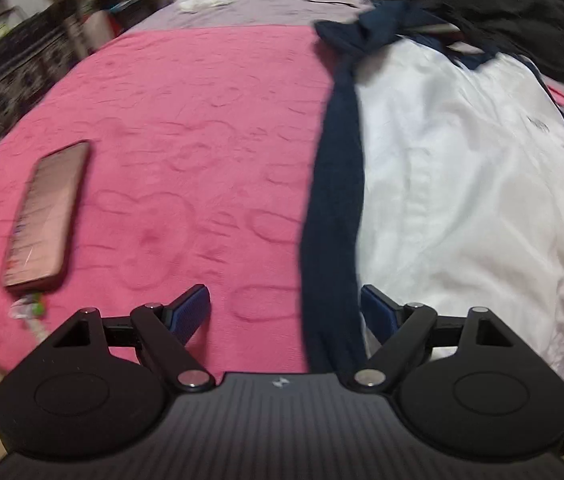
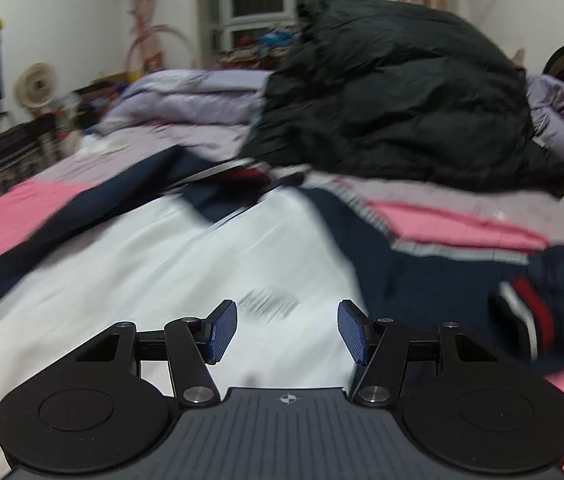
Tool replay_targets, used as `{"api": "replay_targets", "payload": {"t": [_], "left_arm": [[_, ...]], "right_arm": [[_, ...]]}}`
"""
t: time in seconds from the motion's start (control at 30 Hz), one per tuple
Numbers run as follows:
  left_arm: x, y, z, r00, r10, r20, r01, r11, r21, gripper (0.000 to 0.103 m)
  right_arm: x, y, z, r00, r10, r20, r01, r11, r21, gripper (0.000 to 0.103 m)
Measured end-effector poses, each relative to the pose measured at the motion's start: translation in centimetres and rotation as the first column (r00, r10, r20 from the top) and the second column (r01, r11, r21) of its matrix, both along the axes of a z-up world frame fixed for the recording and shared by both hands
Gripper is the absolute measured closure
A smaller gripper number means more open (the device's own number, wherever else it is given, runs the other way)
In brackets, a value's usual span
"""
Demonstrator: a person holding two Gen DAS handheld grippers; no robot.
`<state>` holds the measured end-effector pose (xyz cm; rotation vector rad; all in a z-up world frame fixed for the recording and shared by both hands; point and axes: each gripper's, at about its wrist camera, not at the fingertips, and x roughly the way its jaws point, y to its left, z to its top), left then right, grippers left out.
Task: Fold clothes
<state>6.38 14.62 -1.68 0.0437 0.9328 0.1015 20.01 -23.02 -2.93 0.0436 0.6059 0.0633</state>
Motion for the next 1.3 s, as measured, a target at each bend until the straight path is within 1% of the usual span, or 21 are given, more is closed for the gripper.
{"api": "replay_targets", "payload": {"t": [0.07,0.13,0.17,0.23,0.3,0.4,0.53,0.57,0.6,0.63,0.67,0.73,0.83,0.9,0.93,1.0,1.03,1.1,1.17,1.23,1.3], "left_arm": [[0.7,0.3,1.8,1.000,0.021,-0.004,-0.021,1.000,-0.008,0.024],[3.7,-1.3,4.5,0.996,-0.050,0.070,0.048,0.998,0.032,0.022],[5.8,-2.5,5.3,0.989,-0.107,0.102,0.103,0.994,0.045,0.017],[10.7,-5.1,5.8,0.960,-0.219,0.177,0.206,0.975,0.086,0.014],[16.1,-7.9,5.1,0.920,-0.298,0.253,0.261,0.950,0.170,0.013],[25.4,-11.0,2.6,0.899,-0.297,0.321,0.227,0.944,0.239,0.010],[34.8,-13.3,-1.9,0.899,-0.274,0.341,0.192,0.948,0.255,0.004],[36.7,-13.9,-3.5,0.925,-0.260,0.278,0.169,0.935,0.310,0.015],[38.1,-14.1,-4.9,0.951,-0.217,0.221,0.121,0.918,0.378,0.054],[38.6,-13.6,-5.8,0.967,-0.159,0.201,0.063,0.908,0.414,0.074],[38.9,-12.7,-6.3,0.976,-0.102,0.194,0.005,0.895,0.445,0.086],[37.9,-8.8,-5.3,0.963,-0.011,0.270,-0.120,0.878,0.464,0.085],[36.5,-2.8,-3.9,0.921,0.117,0.370,-0.296,0.831,0.472,0.083],[35.6,2.4,-3.8,0.926,0.208,0.315,-0.341,0.819,0.462,0.070],[35.2,4.7,-3.8,0.926,0.247,0.286,-0.359,0.811,0.461,0.068],[34.5,7.0,-4.8,0.932,0.280,0.230,-0.359,0.795,0.488,0.054],[34.2,8.0,-5.2,0.933,0.298,0.203,-0.360,0.792,0.493,0.052],[33.3,9.2,-4.7,0.924,0.334,0.184,-0.381,0.819,0.430,0.052],[32.5,10.1,-4.0,0.914,0.363,0.184,-0.406,0.840,0.361,0.051],[31.7,10.7,-2.8,0.898,0.378,0.225,-0.432,0.851,0.297,0.048],[30.9,12.4,-1.8,0.882,0.422,0.213,-0.463,0.859,0.218,0.042]], "right_arm": [[4.2,-0.9,-1.5,1.000,-0.010,0.000,0.010,1.000,0.013,0.046],[7.2,-1.4,-2.2,1.000,-0.015,0.010,0.015,0.999,0.037,0.047],[8.1,-1.2,-2.5,1.000,-0.014,0.025,0.013,0.999,0.049,0.047],[10.1,-0.9,-3.2,0.999,-0.028,0.019,0.027,0.999,0.034,0.047],[12.2,-0.8,-4.1,0.998,-0.067,-0.002,0.067,0.998,-0.021,0.047],[13.7,-2.3,-7.2,0.977,-0.202,-0.073,0.192,0.974,-0.121,0.026],[14.0,-3.1,-7.6,0.971,-0.219,-0.092,0.211,0.973,-0.091,0.024],[14.1,-3.3,-7.7,0.970,-0.223,-0.097,0.215,0.973,-0.083,0.023],[14.1,-3.5,-7.8,0.969,-0.226,-0.100,0.219,0.973,-0.076,0.023],[14.0,-3.5,-7.8,0.969,-0.227,-0.101,0.220,0.973,-0.069,0.022],[13.9,-3.7,-7.9,0.968,-0.227,-0.102,0.222,0.973,-0.058,0.021],[13.7,-3.8,-7.8,0.968,-0.229,-0.105,0.226,0.973,-0.041,0.020],[13.5,-3.8,-7.5,0.968,-0.228,-0.102,0.224,0.973,-0.047,0.019],[13.5,-3.8,-7.4,0.969,-0.225,-0.103,0.221,0.974,-0.046,0.018],[13.6,-3.8,-7.4,0.970,-0.220,-0.105,0.217,0.975,-0.047,0.014],[13.8,-3.6,-7.4,0.973,-0.201,-0.113,0.197,0.979,-0.052,0.009],[13.8,-3.5,-7.4,0.974,-0.198,-0.114,0.193,0.980,-0.054,0.009],[13.6,-3.7,-7.2,0.975,-0.190,-0.115,0.187,0.982,-0.038,0.009],[12.8,-4.3,-6.4,0.980,-0.164,-0.111,0.165,0.986,0.005,0.015],[11.3,-5.4,-5.6,0.987,-0.129,-0.093,0.133,0.990,0.044,0.015],[9.4,-7.5,-5.2,0.990,-0.109,-0.090,0.110,0.994,0.015,0.015]]}}
